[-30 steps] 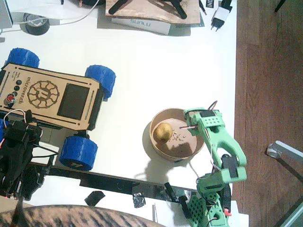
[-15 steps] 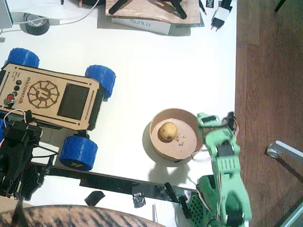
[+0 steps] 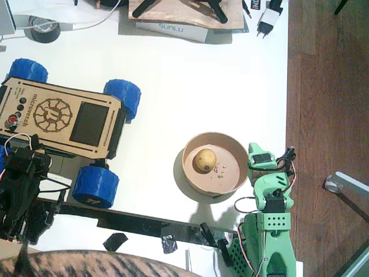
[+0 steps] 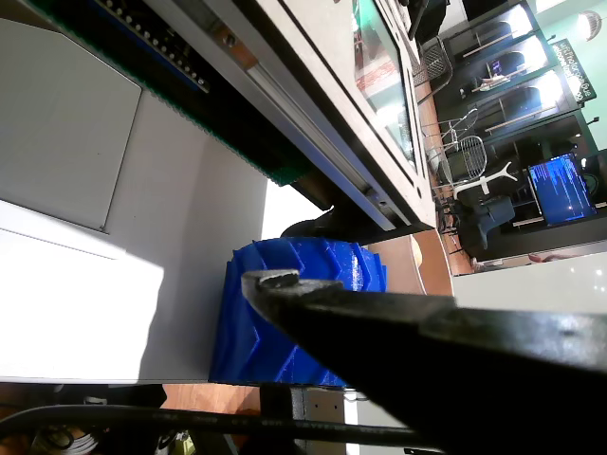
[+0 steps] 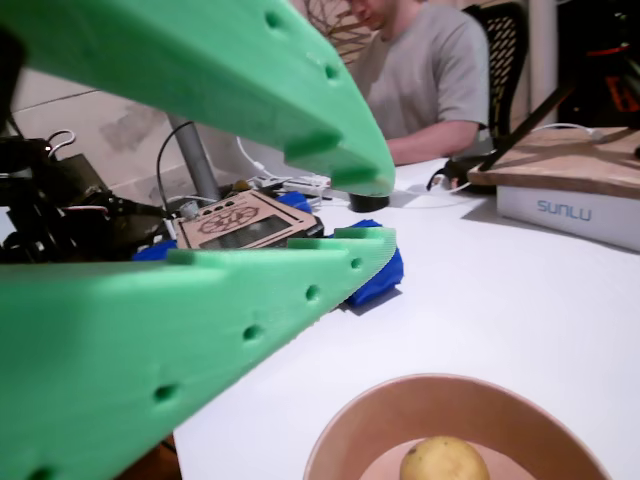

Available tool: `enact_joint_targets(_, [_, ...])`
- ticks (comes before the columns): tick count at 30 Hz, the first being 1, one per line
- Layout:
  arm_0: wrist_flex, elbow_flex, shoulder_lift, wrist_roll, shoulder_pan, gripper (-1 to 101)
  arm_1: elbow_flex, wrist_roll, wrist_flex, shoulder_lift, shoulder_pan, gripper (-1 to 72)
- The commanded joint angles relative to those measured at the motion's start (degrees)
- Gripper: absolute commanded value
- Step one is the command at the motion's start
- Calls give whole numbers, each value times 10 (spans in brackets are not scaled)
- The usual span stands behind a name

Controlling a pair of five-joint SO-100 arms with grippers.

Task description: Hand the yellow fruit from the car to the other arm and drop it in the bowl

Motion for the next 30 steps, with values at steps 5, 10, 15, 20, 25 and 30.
enact_joint_targets(5, [-8,-2,-3,6,-1,563,33,13,-16,7,5,1])
enact_joint_targets(10, [-8,-2,-3,6,-1,563,46,11,4,7,19,1])
enact_joint_targets(15, [-8,-2,-3,6,-1,563,45,14,33,7,34,1])
enact_joint_targets(20, [-8,-2,-3,6,-1,561,54,25,54,7,33,1])
enact_joint_targets(25, [-8,-2,-3,6,-1,561,62,32,69,7,30,1])
enact_joint_targets(30, [-8,-2,-3,6,-1,561,64,40,86,7,28,1])
